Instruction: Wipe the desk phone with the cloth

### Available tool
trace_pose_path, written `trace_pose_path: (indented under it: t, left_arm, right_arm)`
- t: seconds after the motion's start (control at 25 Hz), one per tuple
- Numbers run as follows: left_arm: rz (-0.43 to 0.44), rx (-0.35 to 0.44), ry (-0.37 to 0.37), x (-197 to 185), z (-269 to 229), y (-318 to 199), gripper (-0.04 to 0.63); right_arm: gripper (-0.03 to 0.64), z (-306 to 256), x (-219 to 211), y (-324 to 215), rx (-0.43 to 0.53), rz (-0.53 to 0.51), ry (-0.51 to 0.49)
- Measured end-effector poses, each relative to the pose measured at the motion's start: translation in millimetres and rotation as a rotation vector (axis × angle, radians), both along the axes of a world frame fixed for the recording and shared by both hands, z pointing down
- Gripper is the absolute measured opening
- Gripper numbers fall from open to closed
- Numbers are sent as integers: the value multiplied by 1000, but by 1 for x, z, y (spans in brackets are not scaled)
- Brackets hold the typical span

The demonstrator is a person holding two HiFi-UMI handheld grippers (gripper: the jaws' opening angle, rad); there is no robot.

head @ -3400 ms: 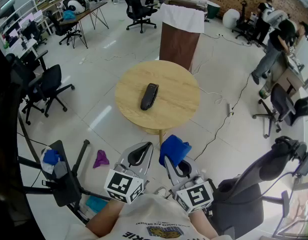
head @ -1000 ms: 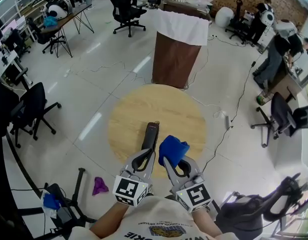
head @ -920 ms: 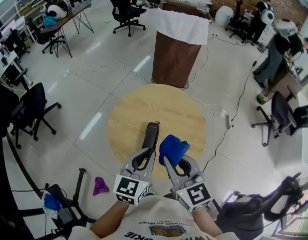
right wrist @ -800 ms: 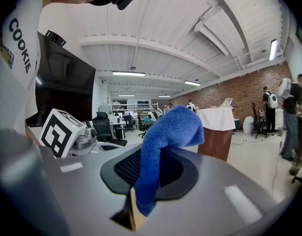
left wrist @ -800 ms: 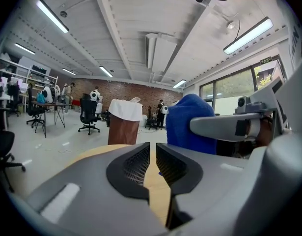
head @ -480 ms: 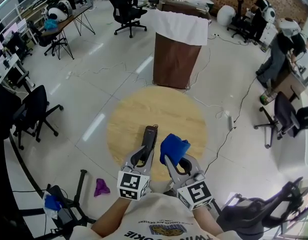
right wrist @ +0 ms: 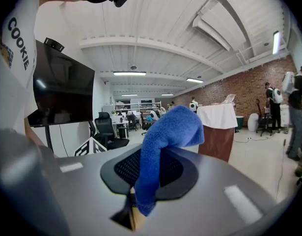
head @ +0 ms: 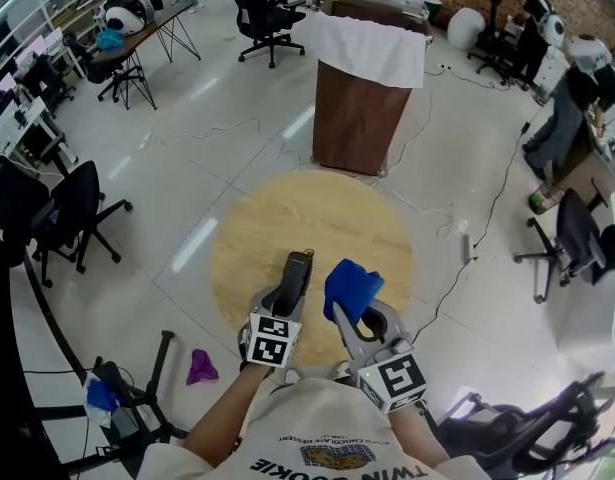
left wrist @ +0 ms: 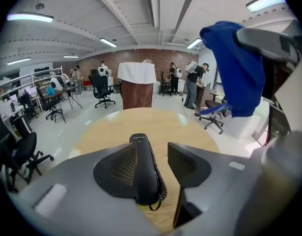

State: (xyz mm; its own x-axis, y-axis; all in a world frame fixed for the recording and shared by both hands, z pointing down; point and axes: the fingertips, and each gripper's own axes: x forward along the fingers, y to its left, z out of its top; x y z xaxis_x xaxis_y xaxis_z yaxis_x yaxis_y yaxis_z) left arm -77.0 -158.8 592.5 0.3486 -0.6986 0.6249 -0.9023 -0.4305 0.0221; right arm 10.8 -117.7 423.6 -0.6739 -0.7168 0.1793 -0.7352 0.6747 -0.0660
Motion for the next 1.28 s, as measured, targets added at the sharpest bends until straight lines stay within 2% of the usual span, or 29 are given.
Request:
trace_pose_path:
  t: [0.2,0.4,0.72,1.04,1.28]
  left_arm:
    - [15,-100,-81,-4,37,-14,207]
    - [-13,-210,-151,-10,67,-16,242]
    - [-28,-298,-255,-12,92,-25,256]
    - [-68,-331,-299,-12,101,-33,262]
    - [-78,-335,-248,-11,110,-34,278]
  right_arm:
    - [60,2,5,-8,-5,-3,-7]
    - [60,2,11,-17,-4,-2,-16]
    - [60,3,19,-26,-2,-4,-29]
    - [60,8,23,-29,-16,-4,-40]
    - [60,13,22,-30,-31,-7,-42]
